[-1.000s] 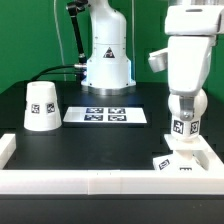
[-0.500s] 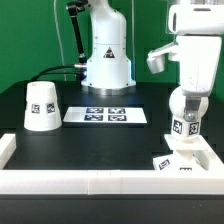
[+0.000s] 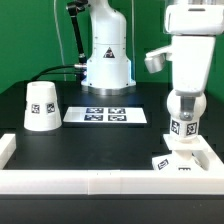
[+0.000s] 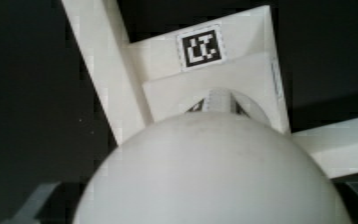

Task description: Assemble lamp

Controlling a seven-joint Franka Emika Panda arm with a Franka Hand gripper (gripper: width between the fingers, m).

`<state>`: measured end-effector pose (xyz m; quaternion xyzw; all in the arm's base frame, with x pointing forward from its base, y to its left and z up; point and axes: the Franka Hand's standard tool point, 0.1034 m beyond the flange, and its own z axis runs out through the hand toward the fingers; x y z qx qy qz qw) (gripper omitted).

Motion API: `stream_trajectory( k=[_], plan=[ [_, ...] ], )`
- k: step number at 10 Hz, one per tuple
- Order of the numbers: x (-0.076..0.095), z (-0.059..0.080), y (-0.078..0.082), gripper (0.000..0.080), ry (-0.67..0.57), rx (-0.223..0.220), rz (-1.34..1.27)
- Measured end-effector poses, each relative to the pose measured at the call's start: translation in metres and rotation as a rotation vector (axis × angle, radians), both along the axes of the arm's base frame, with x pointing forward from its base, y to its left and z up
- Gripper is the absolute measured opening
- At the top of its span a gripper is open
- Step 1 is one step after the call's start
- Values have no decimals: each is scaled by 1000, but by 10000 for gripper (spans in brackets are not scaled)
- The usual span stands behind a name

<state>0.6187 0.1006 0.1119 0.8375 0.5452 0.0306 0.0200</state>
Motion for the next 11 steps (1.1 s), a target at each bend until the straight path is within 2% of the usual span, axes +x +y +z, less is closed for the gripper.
stream_trajectory(
  k=[6,11],
  plan=[
    [3,1,5,577,-26,58,-722],
    [3,0,2,577,-23,83,-1013]
  ],
)
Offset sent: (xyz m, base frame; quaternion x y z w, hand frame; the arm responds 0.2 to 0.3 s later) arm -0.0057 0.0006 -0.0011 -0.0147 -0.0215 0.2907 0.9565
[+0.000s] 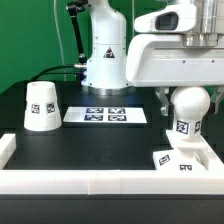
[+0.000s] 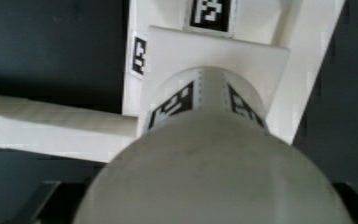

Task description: Assemble lamp

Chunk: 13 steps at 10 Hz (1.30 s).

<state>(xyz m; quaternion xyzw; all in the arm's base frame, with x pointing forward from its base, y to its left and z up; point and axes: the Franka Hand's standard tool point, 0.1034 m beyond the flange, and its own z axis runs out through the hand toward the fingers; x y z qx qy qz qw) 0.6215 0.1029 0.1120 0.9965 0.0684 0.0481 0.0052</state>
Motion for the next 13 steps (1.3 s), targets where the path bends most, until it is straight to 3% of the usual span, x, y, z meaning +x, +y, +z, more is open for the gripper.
stream_trajectory(
  k=[4,13],
  plan=[
    [0,-1,-5,577,0,22,-261],
    [-16,-6,2,577,102,146,-1176]
  ],
)
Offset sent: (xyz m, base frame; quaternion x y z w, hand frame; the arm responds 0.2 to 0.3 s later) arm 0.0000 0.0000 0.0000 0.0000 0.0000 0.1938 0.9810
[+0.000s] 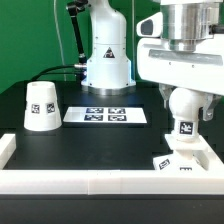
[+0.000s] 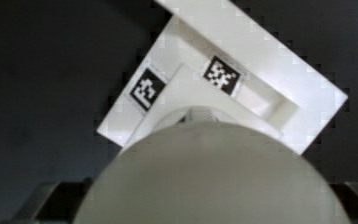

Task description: Assemble lamp

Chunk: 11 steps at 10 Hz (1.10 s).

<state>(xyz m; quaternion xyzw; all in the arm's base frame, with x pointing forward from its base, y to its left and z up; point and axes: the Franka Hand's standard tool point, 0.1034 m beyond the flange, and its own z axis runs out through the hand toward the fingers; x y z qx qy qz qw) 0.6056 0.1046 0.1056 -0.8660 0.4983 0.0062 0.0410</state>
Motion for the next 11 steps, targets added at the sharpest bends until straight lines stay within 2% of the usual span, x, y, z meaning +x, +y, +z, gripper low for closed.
stream_trajectory(
  k=[3,5,6,11],
  plan=[
    [0,0,1,577,13,32,-149],
    [0,0,0,577,6,29,-76],
    [0,0,1,674,3,27,-21],
    [3,2,3,699,-61,6,581]
  ],
)
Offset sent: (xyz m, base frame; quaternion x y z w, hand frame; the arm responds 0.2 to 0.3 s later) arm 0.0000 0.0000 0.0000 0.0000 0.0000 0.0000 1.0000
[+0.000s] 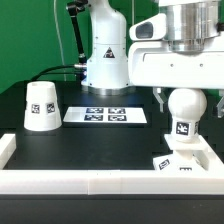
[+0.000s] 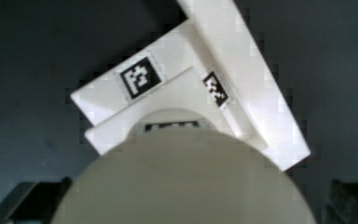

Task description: Assemble lamp

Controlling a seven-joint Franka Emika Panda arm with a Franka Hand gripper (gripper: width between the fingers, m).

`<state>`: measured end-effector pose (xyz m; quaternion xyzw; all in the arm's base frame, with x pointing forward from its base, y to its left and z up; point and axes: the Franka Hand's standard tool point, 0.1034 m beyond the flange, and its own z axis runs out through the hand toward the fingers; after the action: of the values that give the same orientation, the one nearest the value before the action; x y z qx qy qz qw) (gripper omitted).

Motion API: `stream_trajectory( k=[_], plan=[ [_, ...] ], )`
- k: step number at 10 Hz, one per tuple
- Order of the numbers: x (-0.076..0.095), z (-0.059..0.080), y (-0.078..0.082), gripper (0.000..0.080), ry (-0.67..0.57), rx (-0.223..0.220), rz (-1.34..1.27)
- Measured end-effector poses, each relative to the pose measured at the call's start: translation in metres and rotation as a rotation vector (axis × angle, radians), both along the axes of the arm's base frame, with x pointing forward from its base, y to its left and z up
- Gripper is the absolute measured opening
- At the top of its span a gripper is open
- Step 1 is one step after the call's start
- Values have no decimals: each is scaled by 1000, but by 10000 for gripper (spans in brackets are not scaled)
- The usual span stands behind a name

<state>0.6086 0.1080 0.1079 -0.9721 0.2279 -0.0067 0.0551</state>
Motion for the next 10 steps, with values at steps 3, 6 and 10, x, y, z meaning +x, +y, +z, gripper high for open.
stream_trajectory(
  k=[3,6,10],
  plan=[
    [0,0,-1,699,-14,-7,180],
    [1,0,-2,699,-60,-33,475],
    [9,4,-2,699,-128,-107,891]
  ],
)
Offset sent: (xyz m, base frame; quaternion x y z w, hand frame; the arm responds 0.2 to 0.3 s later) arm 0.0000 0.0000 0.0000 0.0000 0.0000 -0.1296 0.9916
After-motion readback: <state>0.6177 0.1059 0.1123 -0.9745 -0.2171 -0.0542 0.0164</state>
